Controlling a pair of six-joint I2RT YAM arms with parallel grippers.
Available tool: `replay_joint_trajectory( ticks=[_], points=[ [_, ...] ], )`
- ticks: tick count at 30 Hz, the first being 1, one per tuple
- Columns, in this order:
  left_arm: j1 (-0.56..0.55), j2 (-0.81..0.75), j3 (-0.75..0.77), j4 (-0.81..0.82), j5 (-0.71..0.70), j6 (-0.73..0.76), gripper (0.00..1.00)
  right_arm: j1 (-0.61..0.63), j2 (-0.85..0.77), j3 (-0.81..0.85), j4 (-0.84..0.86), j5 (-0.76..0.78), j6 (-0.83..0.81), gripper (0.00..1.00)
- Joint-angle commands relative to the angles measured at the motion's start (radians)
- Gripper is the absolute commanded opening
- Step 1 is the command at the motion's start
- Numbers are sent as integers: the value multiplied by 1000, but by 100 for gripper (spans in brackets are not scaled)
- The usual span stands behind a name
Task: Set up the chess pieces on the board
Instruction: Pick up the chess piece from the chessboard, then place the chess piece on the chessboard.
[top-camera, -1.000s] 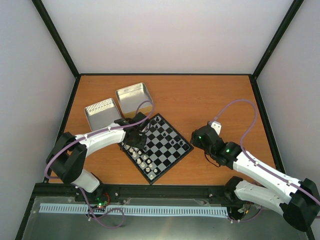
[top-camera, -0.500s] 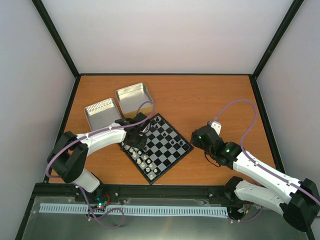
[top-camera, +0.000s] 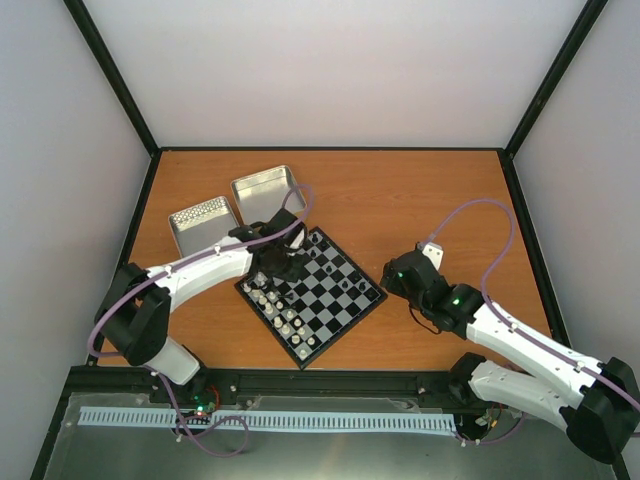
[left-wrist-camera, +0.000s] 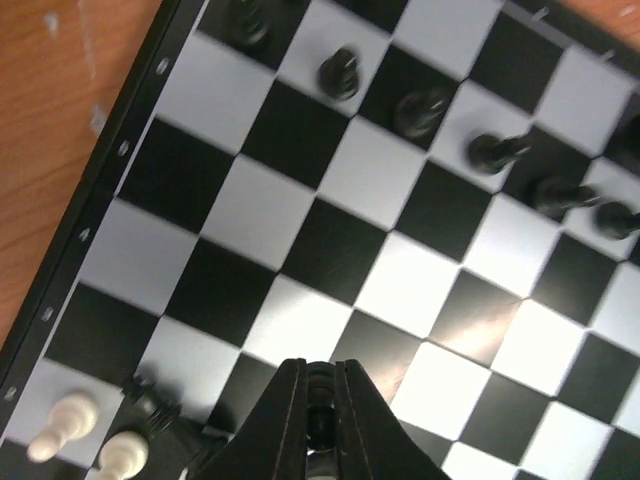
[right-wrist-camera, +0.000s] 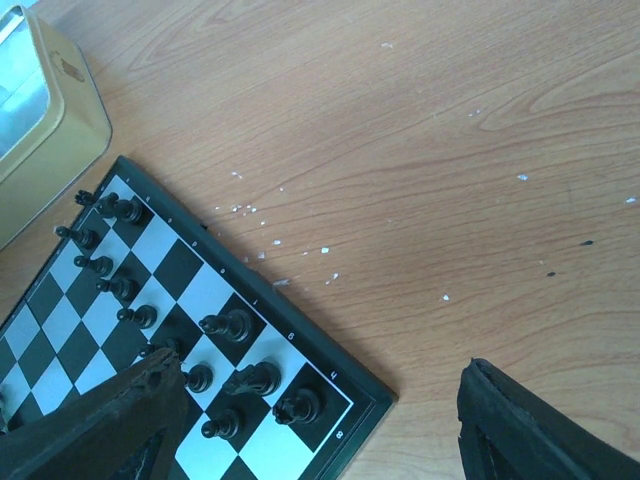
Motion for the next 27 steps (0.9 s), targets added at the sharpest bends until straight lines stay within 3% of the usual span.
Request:
replay_joint_trajectory(
  ticks=[1, 12, 27],
  points=[
    [-13, 18, 72, 53, 118, 46, 6, -7, -27, 6, -3, 37, 15, 74],
    [-193, 101, 161, 92, 207, -13, 6, -7, -86, -11, -66, 105, 70, 74],
    [-349, 269, 313, 90, 159, -122, 7, -7, -242, -32, -208, 244, 199, 74]
  ],
)
